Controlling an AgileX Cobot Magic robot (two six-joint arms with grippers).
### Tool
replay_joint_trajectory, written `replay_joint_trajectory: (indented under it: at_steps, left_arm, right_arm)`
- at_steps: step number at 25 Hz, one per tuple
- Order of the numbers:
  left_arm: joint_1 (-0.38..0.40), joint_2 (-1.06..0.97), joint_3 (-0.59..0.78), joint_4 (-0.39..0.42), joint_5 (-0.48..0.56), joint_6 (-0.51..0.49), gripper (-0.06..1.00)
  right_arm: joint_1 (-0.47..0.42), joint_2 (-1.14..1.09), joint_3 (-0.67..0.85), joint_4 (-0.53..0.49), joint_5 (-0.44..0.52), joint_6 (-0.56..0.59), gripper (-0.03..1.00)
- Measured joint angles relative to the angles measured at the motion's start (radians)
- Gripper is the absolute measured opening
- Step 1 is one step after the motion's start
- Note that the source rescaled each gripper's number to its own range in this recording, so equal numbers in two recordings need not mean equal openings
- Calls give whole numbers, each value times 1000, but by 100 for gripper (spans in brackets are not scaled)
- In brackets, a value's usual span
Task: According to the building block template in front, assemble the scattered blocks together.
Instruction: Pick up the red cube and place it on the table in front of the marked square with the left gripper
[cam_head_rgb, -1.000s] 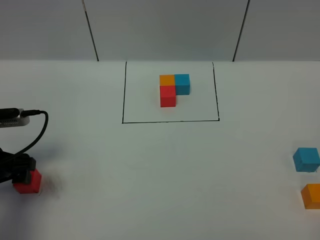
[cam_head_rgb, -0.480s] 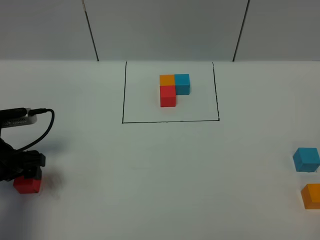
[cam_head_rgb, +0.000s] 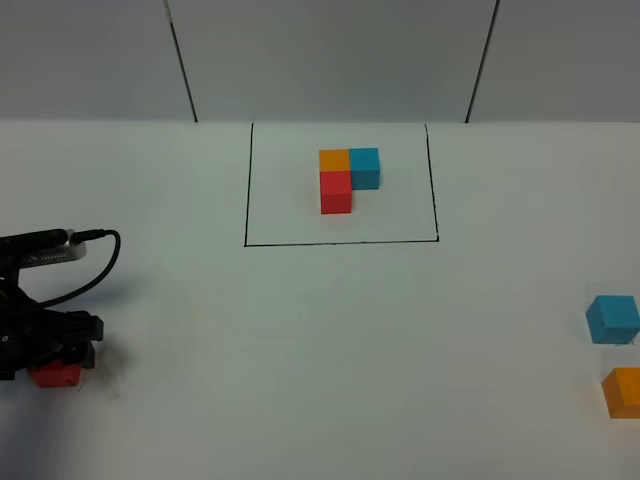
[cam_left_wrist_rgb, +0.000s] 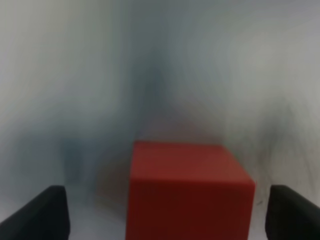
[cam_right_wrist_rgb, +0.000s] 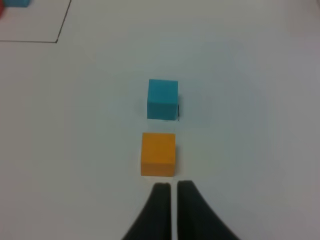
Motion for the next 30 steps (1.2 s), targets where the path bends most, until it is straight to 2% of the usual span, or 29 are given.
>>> replay_joint_trajectory:
  at_steps: [4, 6, 9, 12, 17, 23, 25, 30]
  left_arm:
    - [-2, 19, 0, -3, -22, 1, 89]
    - [-2, 30, 0, -4, -26, 1, 84]
    - [-2, 39, 0, -4, -27, 1, 72]
    - [-2, 41, 0, -5, -29, 2, 51]
    - [-7, 42, 0, -4, -30, 5, 52]
    - [-53, 39, 0, -4, -26, 29, 52]
    - [-69, 30, -5, -5, 0, 31, 52]
    - [-87, -73, -71, -2, 145, 48, 52]
  right_arm:
    - [0, 0, 0, 0, 0, 0, 0]
    - [0, 0, 0, 0, 0, 0, 0]
    - [0, 0, 0, 0, 0, 1, 0]
    - [0, 0, 0, 0, 0, 1, 0]
    - [0, 0, 0, 0, 0, 1, 0]
    - [0, 0, 0, 0, 0, 1, 0]
    - [0, 0, 0, 0, 0, 1, 0]
    - [0, 0, 0, 0, 0, 0, 0]
